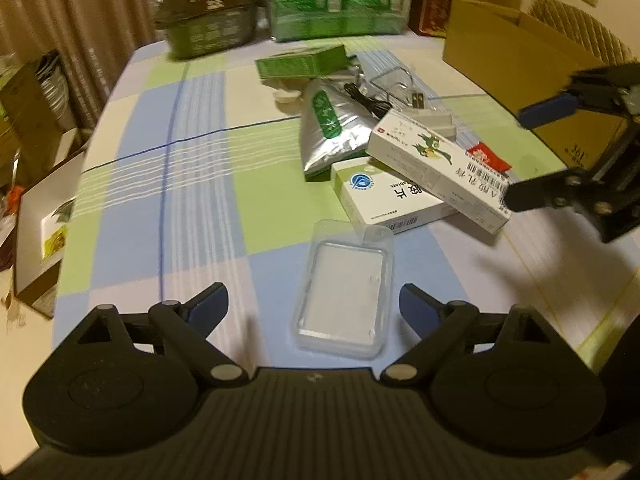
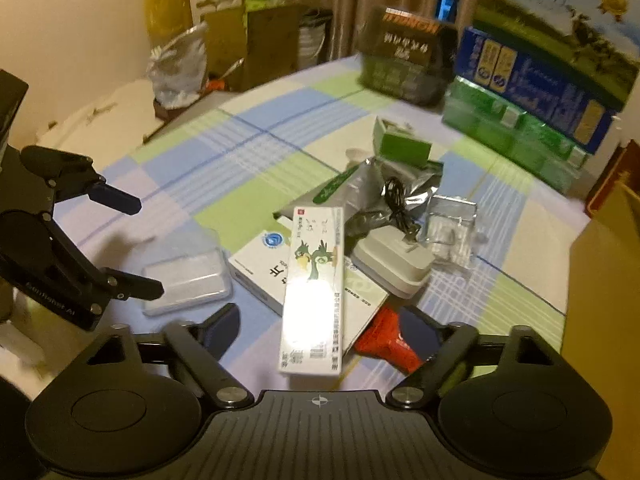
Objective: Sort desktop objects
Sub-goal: 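Grasp the white barcode medicine box with the right tool while the left tool grasps the clear plastic tray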
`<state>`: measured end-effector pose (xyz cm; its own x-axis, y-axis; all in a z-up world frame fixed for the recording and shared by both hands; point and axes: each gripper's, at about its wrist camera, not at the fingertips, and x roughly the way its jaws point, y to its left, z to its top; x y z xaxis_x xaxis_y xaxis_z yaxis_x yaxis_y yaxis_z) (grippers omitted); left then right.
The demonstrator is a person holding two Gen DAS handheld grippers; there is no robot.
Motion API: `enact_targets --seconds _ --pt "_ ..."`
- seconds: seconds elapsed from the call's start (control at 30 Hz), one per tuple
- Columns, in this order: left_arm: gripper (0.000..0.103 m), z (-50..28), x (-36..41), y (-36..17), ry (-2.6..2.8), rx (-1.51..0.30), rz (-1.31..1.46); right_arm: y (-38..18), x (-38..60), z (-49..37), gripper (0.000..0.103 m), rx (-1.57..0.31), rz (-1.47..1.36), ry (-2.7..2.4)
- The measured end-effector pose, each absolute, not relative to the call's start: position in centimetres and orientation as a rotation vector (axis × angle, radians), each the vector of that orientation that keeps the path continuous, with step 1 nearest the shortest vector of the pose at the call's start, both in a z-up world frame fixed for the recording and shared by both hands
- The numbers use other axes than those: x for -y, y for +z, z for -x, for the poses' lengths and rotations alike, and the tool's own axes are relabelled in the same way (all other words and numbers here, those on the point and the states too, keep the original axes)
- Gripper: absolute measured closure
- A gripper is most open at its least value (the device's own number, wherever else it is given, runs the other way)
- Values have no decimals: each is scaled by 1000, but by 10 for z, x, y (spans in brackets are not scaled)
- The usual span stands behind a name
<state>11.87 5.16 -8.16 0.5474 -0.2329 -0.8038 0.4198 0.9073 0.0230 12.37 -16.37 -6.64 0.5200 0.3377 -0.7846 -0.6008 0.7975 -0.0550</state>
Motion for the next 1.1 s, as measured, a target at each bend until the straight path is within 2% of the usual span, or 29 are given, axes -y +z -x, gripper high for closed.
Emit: enact_targets --seconds 0.33,0.5,0.57,0.63,0.87,1.1 --pt "35 -139 -45 -105 -451 -940 -227 -87 149 -148 47 -890 363 587" --pt "41 -142 -41 -109 -462 -940 -233 -92 145 -148 62 -897 382 583" --pt "46 -142 -41 -109 -458 -935 -234 -94 145 -147 65 -901 379 583" --pt "51 -142 -40 -108 -453 -931 -236 -94 144 -146 67 -896 382 578" --pt "51 -140 -36 -104 -428 -939 -267 -90 152 -142 68 -885 349 565" --pt "52 -132 -37 -84 -395 -919 -238 -64 172 -132 68 -860 281 533"
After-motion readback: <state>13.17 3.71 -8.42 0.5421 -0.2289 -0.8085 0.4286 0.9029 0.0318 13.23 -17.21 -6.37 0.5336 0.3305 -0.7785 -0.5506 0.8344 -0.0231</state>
